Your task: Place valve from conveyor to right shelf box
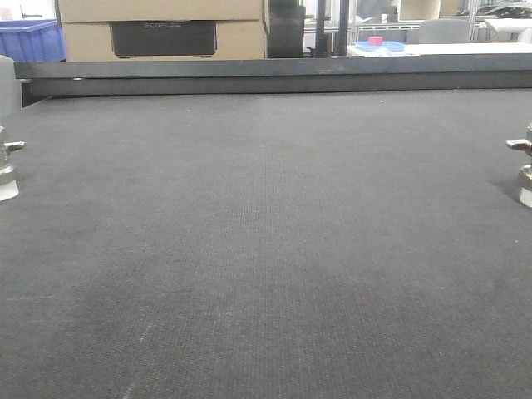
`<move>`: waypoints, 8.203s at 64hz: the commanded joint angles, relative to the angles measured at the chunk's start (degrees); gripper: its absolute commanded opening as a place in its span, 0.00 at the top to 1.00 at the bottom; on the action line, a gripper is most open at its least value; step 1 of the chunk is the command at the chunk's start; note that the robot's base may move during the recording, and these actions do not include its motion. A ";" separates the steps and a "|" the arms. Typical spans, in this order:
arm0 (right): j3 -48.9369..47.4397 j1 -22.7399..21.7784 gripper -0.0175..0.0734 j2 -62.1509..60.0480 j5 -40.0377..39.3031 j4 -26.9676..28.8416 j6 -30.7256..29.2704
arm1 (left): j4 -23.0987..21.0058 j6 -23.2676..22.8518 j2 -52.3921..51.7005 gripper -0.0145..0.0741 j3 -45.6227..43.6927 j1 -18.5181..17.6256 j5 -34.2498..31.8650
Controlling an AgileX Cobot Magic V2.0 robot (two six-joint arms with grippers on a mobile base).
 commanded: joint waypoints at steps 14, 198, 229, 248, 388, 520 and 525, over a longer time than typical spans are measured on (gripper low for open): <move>0.00 0.13 0.99 -0.19 -1.23 0.23 0.02 | -0.27 -0.11 -0.30 0.96 -0.14 -0.31 -0.97; -82.82 0.11 0.18 100.55 58.19 7.51 -11.54 | 1.10 -0.65 36.09 0.16 -49.60 -6.18 31.60; -82.82 0.11 0.27 104.60 55.65 7.51 -11.67 | 1.24 -0.65 36.09 0.16 -49.60 -6.18 31.60; -82.82 0.11 0.99 104.36 55.54 7.17 -11.76 | 1.24 -0.65 36.09 0.16 -49.60 -6.18 32.94; -65.82 0.11 0.97 72.70 45.33 9.89 -10.54 | 3.83 -0.66 113.09 0.16 -95.85 2.79 60.86; -83.20 10.49 0.97 65.94 52.56 9.90 -8.51 | 2.33 -1.09 70.85 0.96 -95.85 -0.95 67.04; -84.36 10.49 0.97 65.46 52.02 9.90 -8.51 | 2.33 -1.09 69.44 0.96 -95.85 -0.95 67.04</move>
